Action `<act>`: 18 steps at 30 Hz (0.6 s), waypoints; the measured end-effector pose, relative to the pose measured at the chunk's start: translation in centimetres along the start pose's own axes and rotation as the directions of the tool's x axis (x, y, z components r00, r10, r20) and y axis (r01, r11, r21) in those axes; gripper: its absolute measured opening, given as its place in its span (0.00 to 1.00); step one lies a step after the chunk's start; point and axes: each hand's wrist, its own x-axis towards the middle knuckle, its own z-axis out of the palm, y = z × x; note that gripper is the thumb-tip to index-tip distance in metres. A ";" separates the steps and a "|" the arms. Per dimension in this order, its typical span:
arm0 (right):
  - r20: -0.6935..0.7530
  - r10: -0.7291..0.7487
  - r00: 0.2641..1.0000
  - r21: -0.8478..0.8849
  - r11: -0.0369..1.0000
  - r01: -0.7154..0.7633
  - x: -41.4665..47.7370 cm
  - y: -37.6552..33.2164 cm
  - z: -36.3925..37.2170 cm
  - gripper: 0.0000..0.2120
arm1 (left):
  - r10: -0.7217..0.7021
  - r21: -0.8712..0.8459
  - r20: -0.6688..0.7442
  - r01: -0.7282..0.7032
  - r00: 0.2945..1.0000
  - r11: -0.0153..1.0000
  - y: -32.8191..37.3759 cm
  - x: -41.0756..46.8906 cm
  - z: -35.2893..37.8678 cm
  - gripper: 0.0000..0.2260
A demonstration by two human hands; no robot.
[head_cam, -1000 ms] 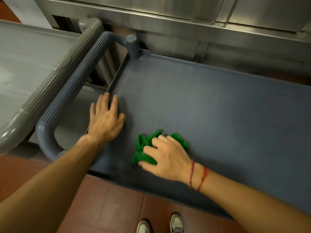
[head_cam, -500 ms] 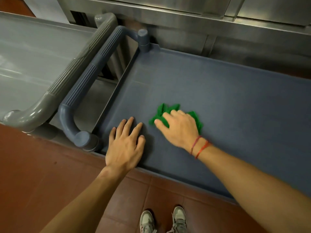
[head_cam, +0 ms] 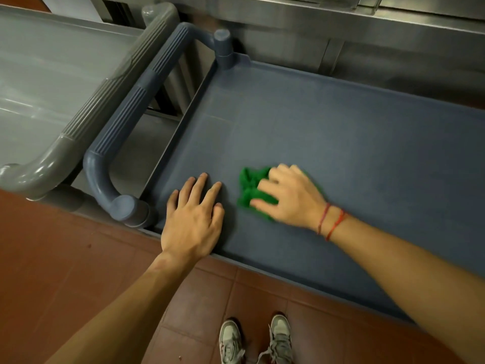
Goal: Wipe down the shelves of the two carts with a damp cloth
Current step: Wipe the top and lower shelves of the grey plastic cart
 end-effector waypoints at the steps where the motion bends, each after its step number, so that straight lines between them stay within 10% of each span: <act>1: -0.025 0.080 0.997 -0.040 0.996 -0.081 0.8 1.6 0.2 0.19 | 0.001 0.003 0.000 -0.001 1.000 1.000 0.0 0.0 0.0 0.27; 7: -0.043 0.427 0.903 -0.064 0.901 -0.429 2.7 2.6 0.6 0.22 | -0.004 0.007 -0.006 0.004 1.000 1.000 0.0 0.1 0.1 0.26; 18: 0.227 0.033 0.973 0.219 0.972 -0.084 -5.4 -5.4 -4.5 0.17 | 0.020 0.020 0.002 -0.020 1.000 1.000 0.0 0.2 0.0 0.26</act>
